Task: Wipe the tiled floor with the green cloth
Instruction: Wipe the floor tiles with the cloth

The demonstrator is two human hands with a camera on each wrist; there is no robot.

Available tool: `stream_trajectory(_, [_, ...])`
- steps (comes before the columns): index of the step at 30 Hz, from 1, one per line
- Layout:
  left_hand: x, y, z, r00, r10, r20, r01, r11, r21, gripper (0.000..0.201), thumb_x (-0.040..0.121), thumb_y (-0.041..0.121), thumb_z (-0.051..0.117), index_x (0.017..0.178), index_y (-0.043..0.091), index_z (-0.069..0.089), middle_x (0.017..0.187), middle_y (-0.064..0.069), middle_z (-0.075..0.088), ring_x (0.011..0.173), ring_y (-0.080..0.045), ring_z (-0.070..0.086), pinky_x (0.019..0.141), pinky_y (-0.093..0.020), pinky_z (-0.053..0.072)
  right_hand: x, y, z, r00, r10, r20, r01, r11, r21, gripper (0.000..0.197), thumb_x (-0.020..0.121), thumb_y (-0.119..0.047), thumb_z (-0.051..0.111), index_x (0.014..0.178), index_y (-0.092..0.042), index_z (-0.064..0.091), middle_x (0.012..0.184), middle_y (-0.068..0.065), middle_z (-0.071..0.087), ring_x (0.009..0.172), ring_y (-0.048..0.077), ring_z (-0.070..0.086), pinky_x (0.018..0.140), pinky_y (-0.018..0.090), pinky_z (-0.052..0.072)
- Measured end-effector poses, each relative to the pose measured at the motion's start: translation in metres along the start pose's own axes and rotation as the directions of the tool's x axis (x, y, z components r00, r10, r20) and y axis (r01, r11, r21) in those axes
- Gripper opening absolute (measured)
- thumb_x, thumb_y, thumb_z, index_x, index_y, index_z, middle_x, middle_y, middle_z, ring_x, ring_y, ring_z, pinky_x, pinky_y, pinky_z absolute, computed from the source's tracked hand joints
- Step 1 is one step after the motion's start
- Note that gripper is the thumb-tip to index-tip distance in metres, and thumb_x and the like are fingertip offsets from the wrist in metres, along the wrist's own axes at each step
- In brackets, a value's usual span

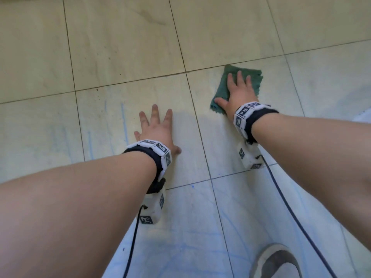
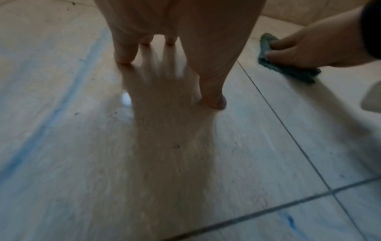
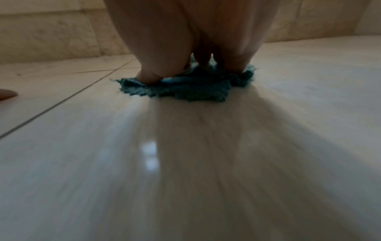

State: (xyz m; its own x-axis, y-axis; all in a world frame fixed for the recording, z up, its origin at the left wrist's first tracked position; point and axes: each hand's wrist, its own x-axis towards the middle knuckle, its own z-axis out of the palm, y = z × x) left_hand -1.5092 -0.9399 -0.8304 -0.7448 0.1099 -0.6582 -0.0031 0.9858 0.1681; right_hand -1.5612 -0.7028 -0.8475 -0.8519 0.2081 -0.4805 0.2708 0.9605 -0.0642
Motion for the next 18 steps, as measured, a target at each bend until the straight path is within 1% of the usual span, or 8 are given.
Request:
stream_trajectory(3, [0.002,0.000,0.002,1.000,-0.007,0.000,0.007,1.000,0.015,0.115,0.078,0.041,0.080,0.156,0.036,-0.005,0.162,0.001,-0.025,0.148,-0.037,-0.021,0.116,-0.064,0.014,0.015,-0.039,-0.011,0.992,-0.118,0.040,0.118,0.993,0.007,0.092,0.095,-0.059,0.051,0.160,-0.020,-0.001,0.167,0.008,-0.008,0.152,0.037,-0.006,0.124,0.049,0.010])
stream_trajectory(6, [0.004,0.001,0.002,1.000,-0.011,0.010,0.011,1.000,0.005,0.117,0.078,0.042,0.080,0.156,0.037,-0.007,0.161,0.001,-0.027,0.147,-0.038,-0.022,0.115,-0.065,0.014,0.000,-0.083,0.002,0.948,-0.307,0.081,0.312,0.948,-0.062,0.089,0.096,-0.057,0.049,0.160,-0.021,-0.002,0.167,0.007,-0.010,0.152,0.036,-0.010,0.123,0.051,0.010])
stream_trajectory(8, [0.005,0.002,0.002,1.000,-0.012,0.017,0.012,1.000,-0.003,0.118,0.077,0.041,0.080,0.155,0.038,-0.007,0.161,0.001,-0.028,0.147,-0.038,-0.023,0.114,-0.066,0.014,-0.012,-0.091,0.014,0.930,-0.354,0.096,0.361,0.931,-0.063,0.087,0.097,-0.057,0.047,0.159,-0.022,-0.004,0.166,0.005,-0.014,0.152,0.034,-0.012,0.123,0.049,0.005])
stream_trajectory(10, [0.005,0.002,0.002,1.000,-0.015,0.023,0.015,1.000,-0.007,0.117,0.078,0.041,0.080,0.155,0.039,-0.007,0.160,0.002,-0.028,0.147,-0.037,-0.024,0.113,-0.066,0.013,-0.017,-0.075,0.020,0.926,-0.365,0.098,0.371,0.926,-0.061,0.087,0.097,-0.057,0.046,0.159,-0.024,-0.005,0.166,0.004,-0.016,0.152,0.032,-0.014,0.123,0.047,0.003])
stream_trajectory(12, [0.005,0.002,0.002,0.999,-0.013,0.030,0.013,1.000,-0.014,0.116,0.079,0.039,0.080,0.155,0.039,-0.007,0.160,0.003,-0.029,0.146,-0.037,-0.025,0.114,-0.066,0.012,-0.012,-0.044,0.019,0.956,-0.290,0.044,0.293,0.952,-0.090,0.088,0.097,-0.059,0.044,0.159,-0.022,-0.006,0.166,0.006,-0.014,0.152,0.034,-0.013,0.124,0.045,0.001])
stream_trajectory(14, [0.003,0.001,0.001,0.999,-0.012,0.037,0.013,1.000,-0.018,0.115,0.080,0.037,0.079,0.155,0.038,-0.007,0.160,0.003,-0.030,0.146,-0.037,-0.026,0.115,-0.066,0.010,-0.002,-0.010,0.013,0.992,-0.126,0.006,0.126,0.986,-0.108,0.087,0.099,-0.060,0.039,0.159,-0.018,-0.007,0.166,0.011,-0.012,0.151,0.038,-0.011,0.124,0.044,-0.002])
stream_trajectory(16, [0.003,0.001,0.001,0.999,-0.010,0.034,0.010,1.000,-0.010,0.114,0.081,0.036,0.079,0.155,0.038,-0.007,0.160,0.003,-0.030,0.146,-0.037,-0.026,0.115,-0.065,0.009,0.001,0.010,0.008,1.000,0.024,-0.013,-0.025,0.997,-0.077,0.085,0.100,-0.059,0.036,0.159,-0.015,-0.007,0.166,0.014,-0.011,0.151,0.040,-0.009,0.124,0.044,-0.002])
stream_trajectory(18, [0.004,0.002,0.002,0.999,-0.004,0.034,0.004,1.000,-0.007,0.114,0.081,0.037,0.079,0.156,0.037,-0.007,0.160,0.002,-0.029,0.146,-0.037,-0.026,0.115,-0.066,0.009,-0.011,0.001,0.012,0.999,0.030,-0.022,-0.031,0.996,-0.088,0.084,0.101,-0.058,0.034,0.158,-0.012,-0.007,0.165,0.018,-0.009,0.151,0.041,-0.008,0.123,0.045,-0.002])
